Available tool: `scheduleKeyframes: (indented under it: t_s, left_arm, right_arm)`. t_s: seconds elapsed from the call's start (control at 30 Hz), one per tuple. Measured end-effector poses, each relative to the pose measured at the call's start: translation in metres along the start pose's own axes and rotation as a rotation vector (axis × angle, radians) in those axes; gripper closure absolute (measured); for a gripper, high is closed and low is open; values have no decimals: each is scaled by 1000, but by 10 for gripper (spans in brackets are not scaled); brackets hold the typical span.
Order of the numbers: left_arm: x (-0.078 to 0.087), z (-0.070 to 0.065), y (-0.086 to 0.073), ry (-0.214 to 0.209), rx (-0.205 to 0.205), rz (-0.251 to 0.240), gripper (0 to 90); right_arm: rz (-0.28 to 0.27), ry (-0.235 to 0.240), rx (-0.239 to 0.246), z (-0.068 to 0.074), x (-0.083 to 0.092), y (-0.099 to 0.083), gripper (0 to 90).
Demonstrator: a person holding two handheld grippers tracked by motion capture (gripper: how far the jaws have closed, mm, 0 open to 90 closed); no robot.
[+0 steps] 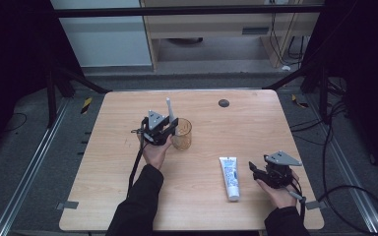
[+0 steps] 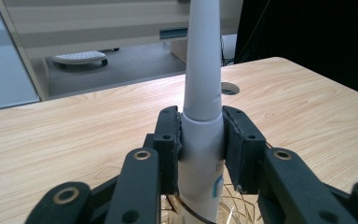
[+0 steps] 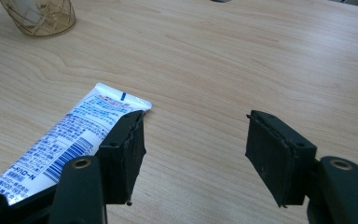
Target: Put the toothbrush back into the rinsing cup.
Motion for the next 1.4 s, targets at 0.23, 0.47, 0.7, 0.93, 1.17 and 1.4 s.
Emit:
scheduleKeyframes:
  t_s: [0.23, 0.47, 0.7, 0.93, 1.17, 1.4]
  left_arm:
    - [2, 1, -1, -12, -4, -7, 667]
    - [3, -1, -3, -38, -22, 2, 643]
    - [4, -3, -3, -36, -37, 5, 612]
    - [8, -3, -3, -42, -42, 1, 528]
    - [15, -5, -2, -56, -58, -5, 449]
    - [26, -7, 2, -56, -75, 13, 380]
  right_arm:
    - [0, -1, 0, 0, 0, 0, 371]
    - [1, -1, -2, 0, 0, 0, 369]
    - [-1, -1, -4, 0, 0, 0, 368]
    - [-5, -4, -2, 0, 0, 1, 366]
    - [-4, -7, 0, 0, 0, 1, 365]
    - [-8, -6, -3, 1, 0, 2, 361]
Point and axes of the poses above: each handheld gripper's, and its own axes: x roughly backward along the jaws, y roughly out of its top, z roughly to its left, the point moved 2 cm from there along -x, roughly forward along the jaws, and after that the axes turned 13 degrees about -z, right-handed, at the moved point
